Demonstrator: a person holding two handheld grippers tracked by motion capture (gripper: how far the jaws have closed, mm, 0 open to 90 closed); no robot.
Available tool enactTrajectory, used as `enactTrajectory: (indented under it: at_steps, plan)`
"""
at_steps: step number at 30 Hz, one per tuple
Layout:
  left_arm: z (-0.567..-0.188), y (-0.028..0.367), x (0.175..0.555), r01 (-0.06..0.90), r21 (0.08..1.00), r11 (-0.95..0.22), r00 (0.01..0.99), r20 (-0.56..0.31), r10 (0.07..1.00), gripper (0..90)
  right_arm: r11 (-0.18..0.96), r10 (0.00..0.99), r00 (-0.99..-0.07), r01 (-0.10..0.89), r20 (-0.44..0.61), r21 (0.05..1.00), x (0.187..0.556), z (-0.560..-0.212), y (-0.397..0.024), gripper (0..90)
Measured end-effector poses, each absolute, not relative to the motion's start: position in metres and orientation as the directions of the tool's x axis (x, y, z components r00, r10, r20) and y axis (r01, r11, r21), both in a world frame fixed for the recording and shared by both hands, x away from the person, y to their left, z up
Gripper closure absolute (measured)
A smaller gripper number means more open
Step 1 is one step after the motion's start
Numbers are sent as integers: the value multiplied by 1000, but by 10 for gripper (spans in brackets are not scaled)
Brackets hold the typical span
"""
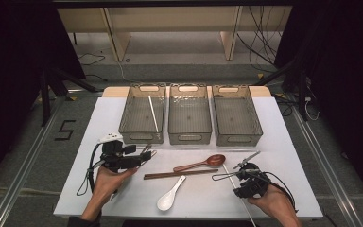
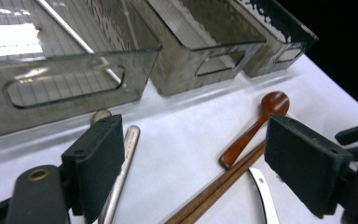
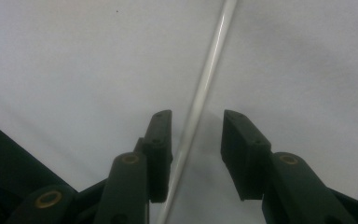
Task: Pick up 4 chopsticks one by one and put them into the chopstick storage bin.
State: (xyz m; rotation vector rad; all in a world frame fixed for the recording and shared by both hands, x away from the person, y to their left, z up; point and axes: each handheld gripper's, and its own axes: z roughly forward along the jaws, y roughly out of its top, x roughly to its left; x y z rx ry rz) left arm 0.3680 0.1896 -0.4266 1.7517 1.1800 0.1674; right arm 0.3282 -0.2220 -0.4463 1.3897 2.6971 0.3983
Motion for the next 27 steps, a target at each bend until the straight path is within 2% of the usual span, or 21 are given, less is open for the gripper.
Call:
enactTrajectory:
  at_steps: [19,27]
  plan:
    - [-435,185,349,623,775,-103,546,-336,768,185,572,812,-584,798,10,191,337,-453,-220,797]
    - [-434,185,348,616,781,-104,548,-329,769,184,533,841,-542,831,12,157,346,-453,-227,839]
